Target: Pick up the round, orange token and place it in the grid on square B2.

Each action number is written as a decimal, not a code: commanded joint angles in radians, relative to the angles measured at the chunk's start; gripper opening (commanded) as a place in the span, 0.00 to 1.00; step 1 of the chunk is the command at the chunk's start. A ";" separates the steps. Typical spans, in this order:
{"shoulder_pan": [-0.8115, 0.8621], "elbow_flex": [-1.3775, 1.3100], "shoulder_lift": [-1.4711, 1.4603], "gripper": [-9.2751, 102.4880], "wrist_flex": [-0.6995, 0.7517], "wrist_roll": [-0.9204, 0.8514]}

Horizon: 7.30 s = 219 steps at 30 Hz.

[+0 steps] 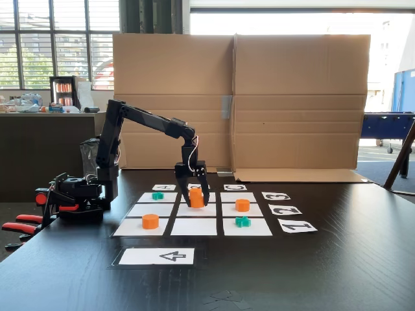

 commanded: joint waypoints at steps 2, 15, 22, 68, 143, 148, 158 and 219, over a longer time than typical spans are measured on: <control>-0.006 0.008 0.006 0.08 -0.005 0.008; 0.020 0.080 0.083 0.57 -0.008 0.028; 0.060 0.187 0.291 0.64 -0.084 0.012; 1.772 1.428 2.042 0.08 -0.555 -0.123; 1.766 1.428 2.042 0.08 -0.549 -0.120; 1.766 1.428 2.042 0.08 -0.549 -0.120; 1.766 1.428 2.042 0.08 -0.549 -0.120; 1.766 1.428 2.042 0.08 -0.549 -0.120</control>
